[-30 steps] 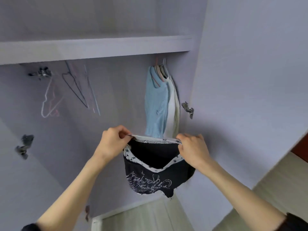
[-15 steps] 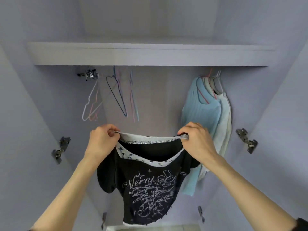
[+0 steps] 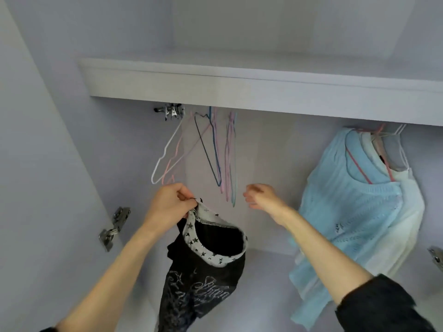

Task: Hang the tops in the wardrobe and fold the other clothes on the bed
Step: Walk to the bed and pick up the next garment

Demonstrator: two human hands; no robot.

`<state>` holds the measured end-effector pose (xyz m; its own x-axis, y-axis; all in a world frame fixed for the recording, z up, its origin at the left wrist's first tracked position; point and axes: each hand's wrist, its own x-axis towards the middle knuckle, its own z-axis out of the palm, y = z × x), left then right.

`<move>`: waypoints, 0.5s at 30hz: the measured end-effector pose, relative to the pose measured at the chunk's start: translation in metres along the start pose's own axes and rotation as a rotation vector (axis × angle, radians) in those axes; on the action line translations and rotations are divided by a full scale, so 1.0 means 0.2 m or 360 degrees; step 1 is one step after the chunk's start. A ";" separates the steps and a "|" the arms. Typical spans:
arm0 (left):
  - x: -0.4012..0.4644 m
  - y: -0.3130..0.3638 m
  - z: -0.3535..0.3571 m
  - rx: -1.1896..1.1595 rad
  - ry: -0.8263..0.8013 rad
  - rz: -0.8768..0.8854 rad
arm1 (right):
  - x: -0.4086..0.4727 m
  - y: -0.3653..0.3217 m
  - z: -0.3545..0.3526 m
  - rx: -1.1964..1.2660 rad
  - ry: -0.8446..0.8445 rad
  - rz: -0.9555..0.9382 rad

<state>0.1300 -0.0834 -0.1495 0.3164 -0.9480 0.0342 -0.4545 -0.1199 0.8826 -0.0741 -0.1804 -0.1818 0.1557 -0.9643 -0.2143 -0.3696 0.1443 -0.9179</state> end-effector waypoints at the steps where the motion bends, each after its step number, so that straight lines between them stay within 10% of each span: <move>1: 0.01 0.01 -0.01 0.0032 0.0021 0.0013 | 0.06 -0.04 0.02 0.0113 0.0012 0.0019; 15: 0.02 0.02 -0.05 0.0058 0.0157 -0.0053 | 0.27 -0.20 0.08 0.0845 0.0197 -0.0016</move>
<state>0.1375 -0.0852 -0.1418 0.4114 -0.9099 0.0525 -0.4718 -0.1634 0.8664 -0.0367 -0.2343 -0.1615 0.0358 -0.9806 -0.1929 0.1498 0.1961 -0.9691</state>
